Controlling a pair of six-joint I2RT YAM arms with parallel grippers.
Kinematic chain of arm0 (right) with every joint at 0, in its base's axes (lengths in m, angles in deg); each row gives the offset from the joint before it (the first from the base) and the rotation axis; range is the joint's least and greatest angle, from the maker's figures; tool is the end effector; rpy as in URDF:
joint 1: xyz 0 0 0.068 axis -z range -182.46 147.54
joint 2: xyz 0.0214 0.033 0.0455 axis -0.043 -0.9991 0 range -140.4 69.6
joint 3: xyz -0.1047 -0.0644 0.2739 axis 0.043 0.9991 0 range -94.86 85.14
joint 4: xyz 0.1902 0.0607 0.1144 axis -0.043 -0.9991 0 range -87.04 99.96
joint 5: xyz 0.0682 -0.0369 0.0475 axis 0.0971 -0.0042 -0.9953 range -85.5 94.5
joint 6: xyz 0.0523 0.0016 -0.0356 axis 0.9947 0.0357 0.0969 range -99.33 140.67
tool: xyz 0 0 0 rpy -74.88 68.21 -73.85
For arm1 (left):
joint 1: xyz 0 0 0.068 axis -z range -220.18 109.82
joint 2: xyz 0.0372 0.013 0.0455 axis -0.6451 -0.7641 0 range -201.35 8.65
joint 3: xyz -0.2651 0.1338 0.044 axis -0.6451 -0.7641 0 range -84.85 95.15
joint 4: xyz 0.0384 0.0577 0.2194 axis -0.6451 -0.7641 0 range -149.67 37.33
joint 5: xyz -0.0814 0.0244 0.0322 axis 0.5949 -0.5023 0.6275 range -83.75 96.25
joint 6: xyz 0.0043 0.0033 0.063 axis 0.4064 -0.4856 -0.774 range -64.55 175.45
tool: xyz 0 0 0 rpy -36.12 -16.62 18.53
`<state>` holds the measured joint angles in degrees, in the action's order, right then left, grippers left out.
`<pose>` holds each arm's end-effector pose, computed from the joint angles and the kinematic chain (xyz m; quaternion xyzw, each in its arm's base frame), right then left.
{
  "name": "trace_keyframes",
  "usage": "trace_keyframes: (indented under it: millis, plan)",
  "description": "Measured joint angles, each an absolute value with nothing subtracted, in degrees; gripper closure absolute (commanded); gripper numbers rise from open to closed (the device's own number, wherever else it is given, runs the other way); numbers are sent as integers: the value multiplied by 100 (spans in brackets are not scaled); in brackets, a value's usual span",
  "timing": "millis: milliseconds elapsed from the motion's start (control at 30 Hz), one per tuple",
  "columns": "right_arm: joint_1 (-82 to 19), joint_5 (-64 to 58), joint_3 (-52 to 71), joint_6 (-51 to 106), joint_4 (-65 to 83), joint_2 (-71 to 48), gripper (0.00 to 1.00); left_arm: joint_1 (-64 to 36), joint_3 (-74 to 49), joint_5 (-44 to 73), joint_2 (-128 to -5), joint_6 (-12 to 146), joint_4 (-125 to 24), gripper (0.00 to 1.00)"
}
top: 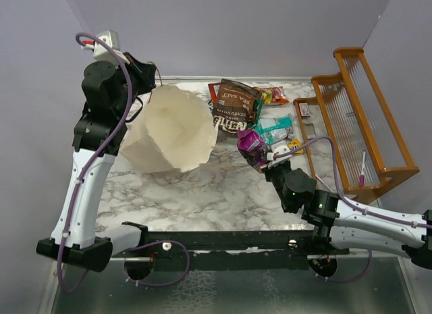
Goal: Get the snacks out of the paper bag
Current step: Adjust the paper bag at the center of the board.
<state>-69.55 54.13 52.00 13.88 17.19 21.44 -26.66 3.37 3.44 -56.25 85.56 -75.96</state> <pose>0.0922 0.1229 0.3201 -0.1905 0.7125 0.0263 0.6748 0.1842 -0.0417 0.5169 -0.1191 0.6968 -0.2466 0.6629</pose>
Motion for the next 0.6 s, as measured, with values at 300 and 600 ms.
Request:
trace_keyframes:
  millis: [300,600]
  plan:
    - [-6947,5415,5200,1615,1478,2391,99,-2677,1151,-207,-6143,8893,-7759,100]
    - [-6947,5413,5200,1653,1397,2363,99,-3356,-998,-874,-5063,9015,-7886,98]
